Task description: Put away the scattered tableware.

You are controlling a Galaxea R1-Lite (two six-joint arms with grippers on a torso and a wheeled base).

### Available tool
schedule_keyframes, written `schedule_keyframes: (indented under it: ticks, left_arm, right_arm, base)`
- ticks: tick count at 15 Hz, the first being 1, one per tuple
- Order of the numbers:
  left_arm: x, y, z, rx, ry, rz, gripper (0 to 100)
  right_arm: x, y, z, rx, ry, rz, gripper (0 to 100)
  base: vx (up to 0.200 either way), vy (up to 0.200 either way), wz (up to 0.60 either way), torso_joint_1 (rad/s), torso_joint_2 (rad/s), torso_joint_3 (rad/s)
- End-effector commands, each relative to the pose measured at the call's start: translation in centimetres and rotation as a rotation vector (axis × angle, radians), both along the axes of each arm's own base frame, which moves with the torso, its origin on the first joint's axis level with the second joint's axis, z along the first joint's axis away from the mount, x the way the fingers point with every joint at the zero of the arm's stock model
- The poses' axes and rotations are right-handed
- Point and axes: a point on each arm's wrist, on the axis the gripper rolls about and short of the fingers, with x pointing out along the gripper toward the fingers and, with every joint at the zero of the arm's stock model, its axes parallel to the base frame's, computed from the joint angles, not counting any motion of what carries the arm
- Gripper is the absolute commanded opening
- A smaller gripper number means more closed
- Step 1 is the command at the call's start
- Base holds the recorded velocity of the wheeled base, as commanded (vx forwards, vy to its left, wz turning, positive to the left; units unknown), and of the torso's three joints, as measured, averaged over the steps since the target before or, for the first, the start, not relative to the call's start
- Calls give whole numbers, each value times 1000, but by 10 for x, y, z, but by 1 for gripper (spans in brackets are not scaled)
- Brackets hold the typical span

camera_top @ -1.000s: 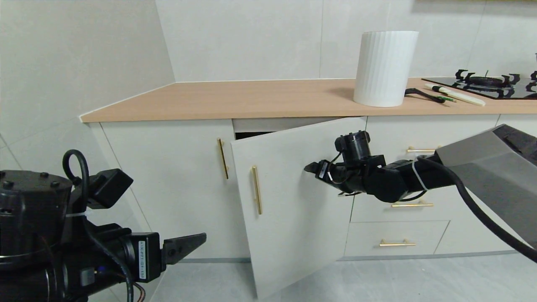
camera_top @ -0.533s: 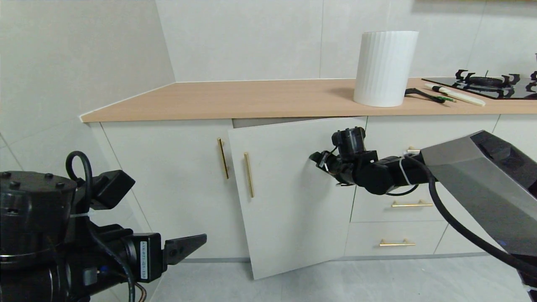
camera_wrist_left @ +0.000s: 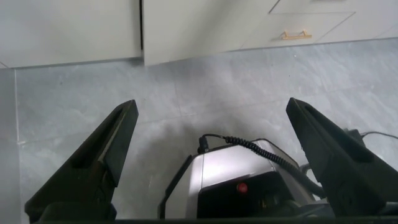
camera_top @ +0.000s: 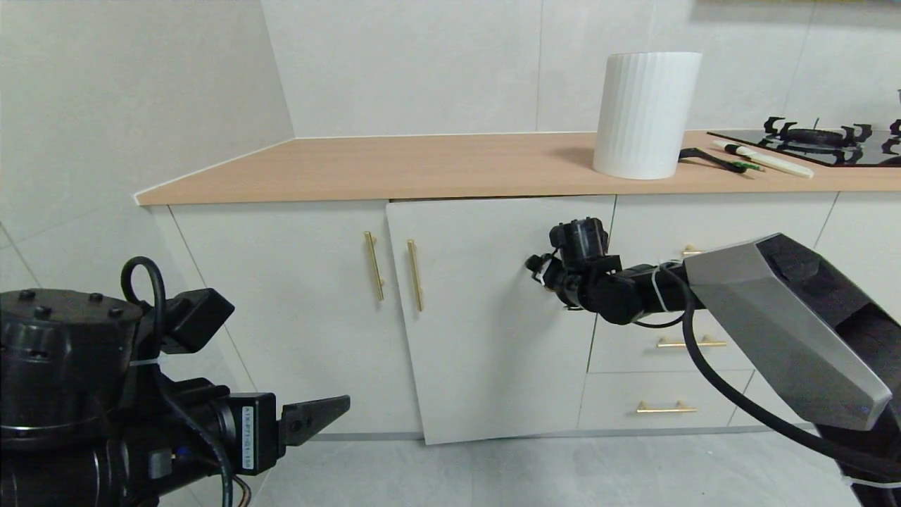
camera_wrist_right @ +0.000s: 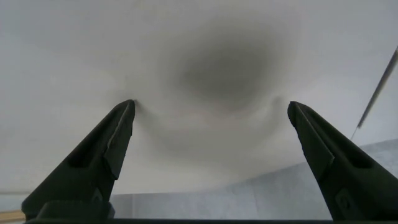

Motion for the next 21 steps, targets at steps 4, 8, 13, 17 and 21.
schedule_keyframes:
  ticks: [4,8,13,17,21]
  left_arm:
    - [1,-1,-1,0,3,1,100]
    - [1,-1,-1,-1,5,2,100]
    - [1,-1,-1,-1,5,2,100]
    - [1,-1,-1,-1,5,2,100]
    - [1,-1,-1,-1,5,2,100]
  right_arm:
    - [8,0,-12,-15,-1,-31,100]
    - [13,-2,-16,-30,-9,-60,100]
    - [9,-2,-9,-26,-14,-57,100]
    - [-26,2,19,-11,15,30,100]
    - [-90,-18,57,46,85,262,100]
  base:
    - [0,0,0,0,0,0]
    - [0,0,0,0,0,0]
    - [0,0,0,0,0,0]
    - [0,0,0,0,0,0]
    - [0,0,0,0,0,0]
